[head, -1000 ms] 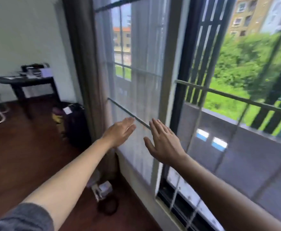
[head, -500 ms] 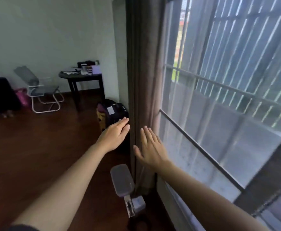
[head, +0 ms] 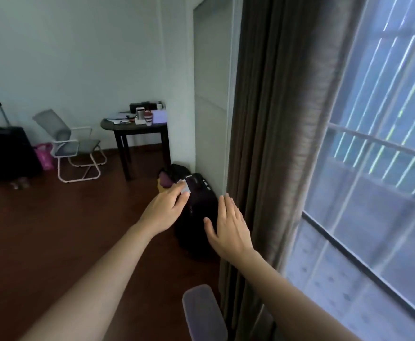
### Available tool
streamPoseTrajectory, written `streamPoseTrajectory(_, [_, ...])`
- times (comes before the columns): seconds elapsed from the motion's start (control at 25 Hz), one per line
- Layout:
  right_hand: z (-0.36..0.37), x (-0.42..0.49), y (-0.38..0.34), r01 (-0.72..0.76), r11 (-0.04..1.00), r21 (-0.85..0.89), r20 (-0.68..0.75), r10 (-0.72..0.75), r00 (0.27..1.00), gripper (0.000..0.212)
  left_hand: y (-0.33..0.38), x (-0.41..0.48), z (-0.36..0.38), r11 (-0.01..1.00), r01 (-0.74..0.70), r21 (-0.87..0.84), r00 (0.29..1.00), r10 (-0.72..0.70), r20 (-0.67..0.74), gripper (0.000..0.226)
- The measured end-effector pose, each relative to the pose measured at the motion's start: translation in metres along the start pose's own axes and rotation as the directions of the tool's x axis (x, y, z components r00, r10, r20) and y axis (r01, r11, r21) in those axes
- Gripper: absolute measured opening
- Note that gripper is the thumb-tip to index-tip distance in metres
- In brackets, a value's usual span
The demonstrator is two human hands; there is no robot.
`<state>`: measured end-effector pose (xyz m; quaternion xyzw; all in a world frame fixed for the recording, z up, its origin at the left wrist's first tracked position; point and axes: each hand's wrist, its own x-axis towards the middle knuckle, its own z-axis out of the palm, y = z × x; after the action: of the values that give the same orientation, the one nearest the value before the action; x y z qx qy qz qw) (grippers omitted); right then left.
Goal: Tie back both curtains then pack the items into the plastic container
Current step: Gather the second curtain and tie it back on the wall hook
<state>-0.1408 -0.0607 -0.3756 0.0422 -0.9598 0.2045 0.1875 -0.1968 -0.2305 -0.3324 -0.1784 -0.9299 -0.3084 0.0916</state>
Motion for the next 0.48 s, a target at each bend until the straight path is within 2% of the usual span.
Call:
streamPoseTrajectory(0.12, [0.028, 0.051, -0.014, -0.134, 0.991, -0.002, -0.107, 0.133, 0.985, 0.069, -0.049, 0.064, -0.012, 0.999, -0.033, -0.029, 0.998, 0.035, 0.061, 0.051])
streamPoseTrajectory(0.24, [0.047, 0.095, -0.03, -0.304, 0.952, 0.028, -0.201, 0.303, 0.932, 0.069, -0.07, 0.117, -0.021, 0.989, -0.126, -0.073, 0.983, 0.134, 0.124, 0.05])
streamPoseTrajectory(0.36, [0.057, 0.131, -0.035, -0.398, 0.916, 0.051, -0.278, 0.396, 0.875, 0.069, -0.078, 0.164, -0.021, 0.951, -0.205, -0.232, 0.962, 0.24, 0.131, 0.05])
streamPoseTrajectory(0.48, [0.062, 0.163, -0.031, -0.436, 0.897, 0.071, -0.379, 0.428, 0.82, 0.065, -0.079, 0.214, -0.013, 0.888, -0.276, -0.369, 0.935, 0.336, 0.109, 0.052])
